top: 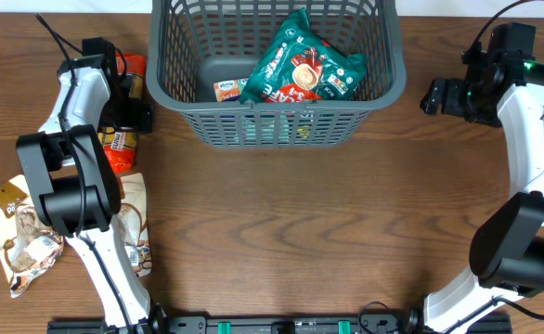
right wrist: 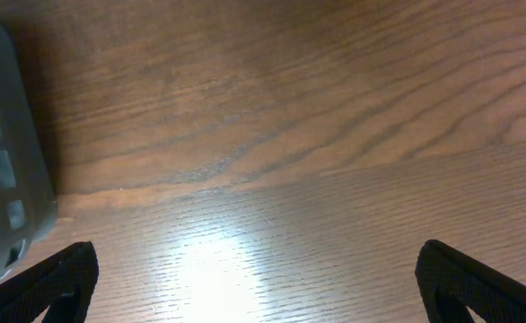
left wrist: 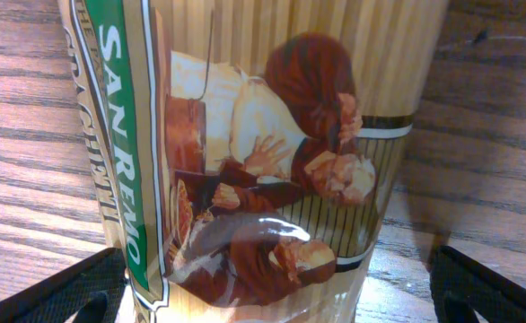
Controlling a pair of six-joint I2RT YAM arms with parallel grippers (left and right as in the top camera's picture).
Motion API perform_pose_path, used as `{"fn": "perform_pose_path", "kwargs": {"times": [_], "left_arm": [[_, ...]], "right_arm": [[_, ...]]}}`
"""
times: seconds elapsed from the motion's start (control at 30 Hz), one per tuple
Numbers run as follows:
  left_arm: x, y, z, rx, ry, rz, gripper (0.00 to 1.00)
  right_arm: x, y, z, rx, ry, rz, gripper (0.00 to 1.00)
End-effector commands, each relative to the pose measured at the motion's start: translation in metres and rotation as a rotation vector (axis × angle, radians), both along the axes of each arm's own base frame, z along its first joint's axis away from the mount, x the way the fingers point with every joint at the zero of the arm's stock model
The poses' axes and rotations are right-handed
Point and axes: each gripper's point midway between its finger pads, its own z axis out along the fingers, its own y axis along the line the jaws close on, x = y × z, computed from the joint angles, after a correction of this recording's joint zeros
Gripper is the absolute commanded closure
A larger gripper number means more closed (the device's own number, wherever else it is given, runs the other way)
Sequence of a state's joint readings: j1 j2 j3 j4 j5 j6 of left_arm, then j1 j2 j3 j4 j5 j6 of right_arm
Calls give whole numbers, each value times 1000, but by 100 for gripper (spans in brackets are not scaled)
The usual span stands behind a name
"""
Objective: Pack container
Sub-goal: 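Grasp the red spaghetti package with the left gripper, then lift the spaghetti package into the basket and release it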
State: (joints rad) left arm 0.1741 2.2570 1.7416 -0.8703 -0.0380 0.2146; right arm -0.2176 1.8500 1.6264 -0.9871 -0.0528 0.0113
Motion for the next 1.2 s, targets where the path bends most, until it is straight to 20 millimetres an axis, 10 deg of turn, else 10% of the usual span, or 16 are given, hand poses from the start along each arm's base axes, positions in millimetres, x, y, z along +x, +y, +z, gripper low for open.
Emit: {"fn": "perform_pose_path", "kwargs": {"times": [0.0, 0.1, 0.27, 0.63, 0.87, 1.17], "left_arm": [[-11, 0, -28, -18, 70, 2, 2], [-15, -1, -28, -21, 85, 18, 25], [-22, -2, -24, -27, 104, 63, 94], [-18, -10, 46, -65, -16, 104, 94], [-28, -12, 142, -47, -198, 126, 94], [-37, -25, 314, -3, -663, 88, 94]], "right_arm": [[-1, 6, 0, 4, 4, 21, 1], [-2, 6, 0, 5, 7, 21, 1], [-7, 7, -2, 9, 28, 22, 1], [-8, 8, -2, 9, 32, 26, 1], [-9, 8, -3, 8, 36, 34, 1], [-11, 9, -3, 8, 46, 41, 1]]}}
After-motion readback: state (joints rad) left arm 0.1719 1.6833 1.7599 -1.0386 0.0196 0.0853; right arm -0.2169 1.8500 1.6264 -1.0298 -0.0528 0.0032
